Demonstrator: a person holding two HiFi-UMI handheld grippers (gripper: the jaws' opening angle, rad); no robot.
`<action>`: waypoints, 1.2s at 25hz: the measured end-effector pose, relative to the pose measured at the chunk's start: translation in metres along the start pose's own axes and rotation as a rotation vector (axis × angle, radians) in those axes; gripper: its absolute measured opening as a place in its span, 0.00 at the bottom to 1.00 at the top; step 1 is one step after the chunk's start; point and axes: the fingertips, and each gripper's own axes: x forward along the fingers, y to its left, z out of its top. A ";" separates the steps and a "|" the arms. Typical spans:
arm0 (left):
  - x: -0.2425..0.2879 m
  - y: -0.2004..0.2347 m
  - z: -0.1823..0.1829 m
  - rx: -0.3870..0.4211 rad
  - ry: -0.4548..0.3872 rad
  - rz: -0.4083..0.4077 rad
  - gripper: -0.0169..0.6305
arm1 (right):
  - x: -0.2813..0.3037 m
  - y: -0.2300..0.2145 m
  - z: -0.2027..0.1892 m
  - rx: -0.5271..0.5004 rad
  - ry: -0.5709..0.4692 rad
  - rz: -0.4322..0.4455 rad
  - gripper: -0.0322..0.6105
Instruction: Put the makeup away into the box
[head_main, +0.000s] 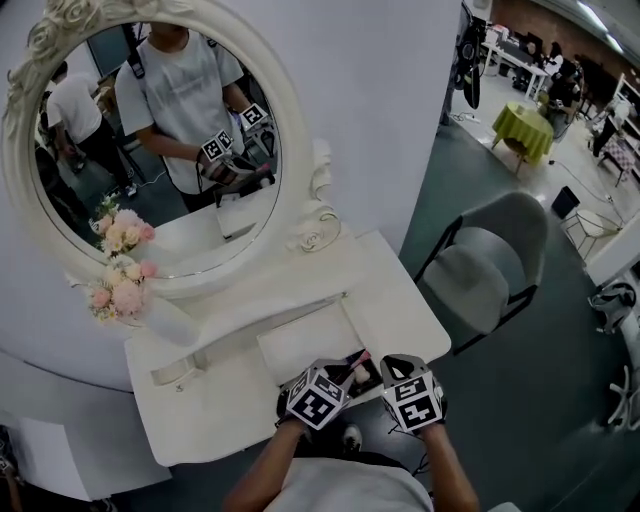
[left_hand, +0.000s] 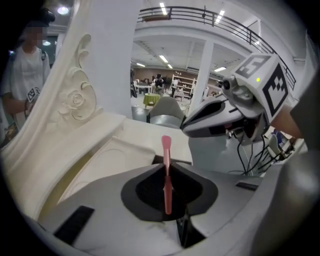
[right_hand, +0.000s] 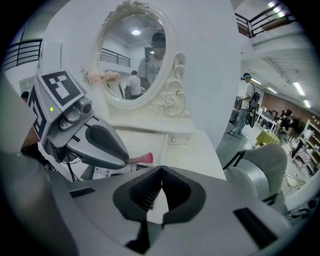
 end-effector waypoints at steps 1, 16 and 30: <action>0.006 -0.003 -0.008 0.009 0.042 -0.017 0.12 | 0.001 -0.002 -0.002 0.001 0.001 -0.003 0.05; 0.017 0.016 -0.054 -0.038 0.144 0.109 0.21 | 0.004 0.002 -0.001 -0.026 0.005 0.017 0.05; -0.067 0.043 -0.036 -0.185 -0.090 0.294 0.15 | -0.018 0.031 0.048 -0.139 -0.094 0.053 0.05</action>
